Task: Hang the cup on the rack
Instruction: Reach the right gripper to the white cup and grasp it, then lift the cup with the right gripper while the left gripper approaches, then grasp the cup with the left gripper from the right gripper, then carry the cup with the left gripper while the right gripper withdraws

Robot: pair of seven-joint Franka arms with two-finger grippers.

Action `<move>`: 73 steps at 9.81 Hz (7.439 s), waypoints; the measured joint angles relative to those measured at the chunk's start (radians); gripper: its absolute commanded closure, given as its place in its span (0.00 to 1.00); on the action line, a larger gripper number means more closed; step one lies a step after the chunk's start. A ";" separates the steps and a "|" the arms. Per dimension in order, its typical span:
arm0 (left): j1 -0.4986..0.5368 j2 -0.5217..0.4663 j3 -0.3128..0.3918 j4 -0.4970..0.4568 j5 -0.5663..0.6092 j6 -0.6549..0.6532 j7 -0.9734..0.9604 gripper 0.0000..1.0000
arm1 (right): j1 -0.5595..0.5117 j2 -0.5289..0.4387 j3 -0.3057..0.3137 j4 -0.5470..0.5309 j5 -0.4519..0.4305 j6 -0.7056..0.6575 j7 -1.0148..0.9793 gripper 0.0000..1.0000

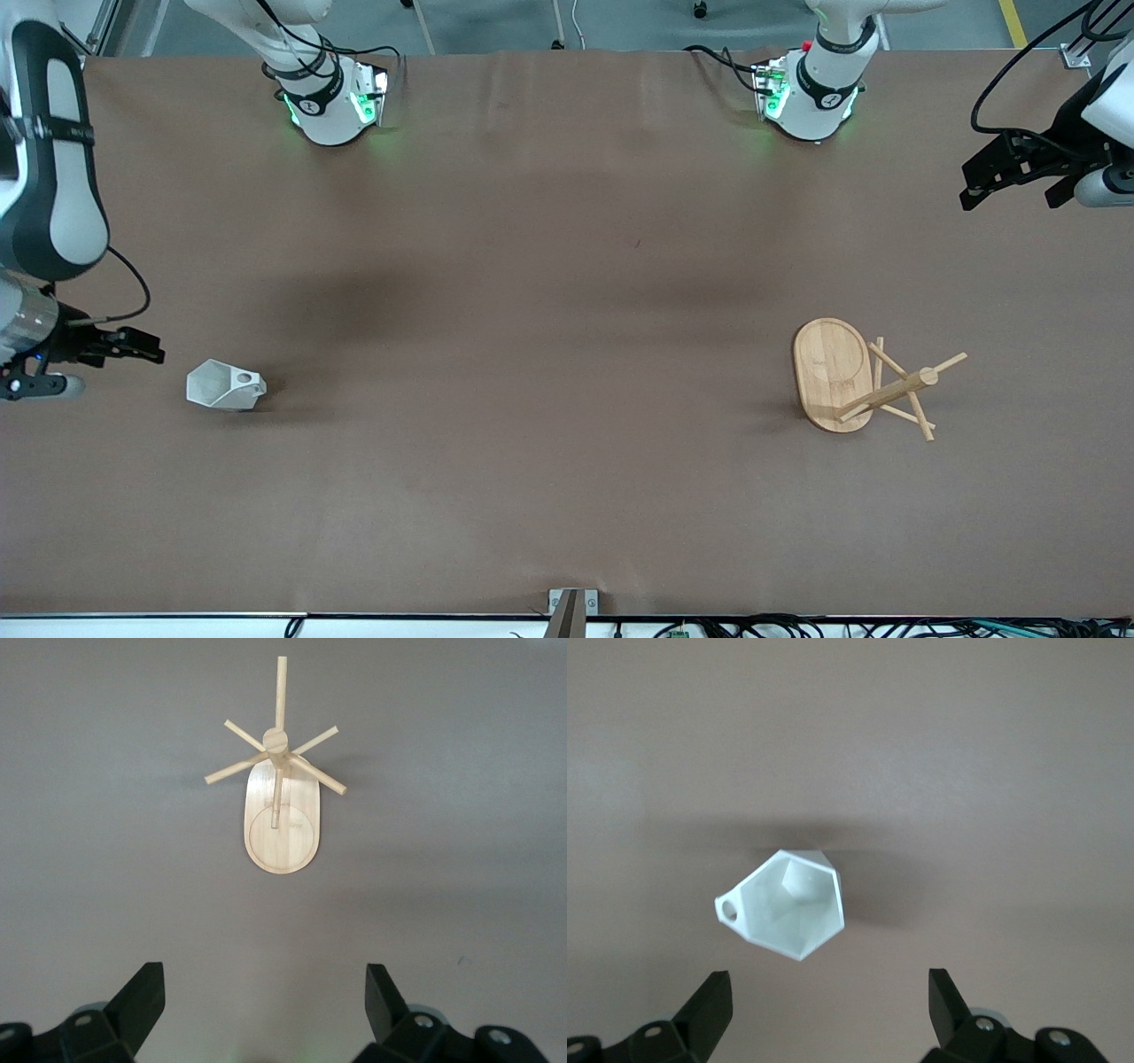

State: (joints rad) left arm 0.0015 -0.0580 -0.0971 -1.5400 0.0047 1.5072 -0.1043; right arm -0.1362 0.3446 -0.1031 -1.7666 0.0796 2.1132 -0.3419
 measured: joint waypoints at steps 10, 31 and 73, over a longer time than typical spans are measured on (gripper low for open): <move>-0.001 0.006 0.000 0.002 0.020 0.000 0.000 0.00 | -0.024 0.208 0.039 -0.040 0.056 0.245 -0.122 0.84; -0.023 0.092 -0.537 -0.023 -0.075 0.182 0.120 0.00 | 0.344 -0.018 0.142 0.000 1.061 -0.169 -0.101 1.00; 0.222 0.190 -0.708 -0.149 -0.066 0.475 0.323 0.98 | 0.337 -0.050 0.099 -0.037 1.108 -0.253 -0.096 0.00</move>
State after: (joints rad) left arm 0.2232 0.1320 -0.8055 -1.6887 -0.0618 1.9826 0.2183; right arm 0.2011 0.2941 -0.0045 -1.8038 1.1872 1.8606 -0.4383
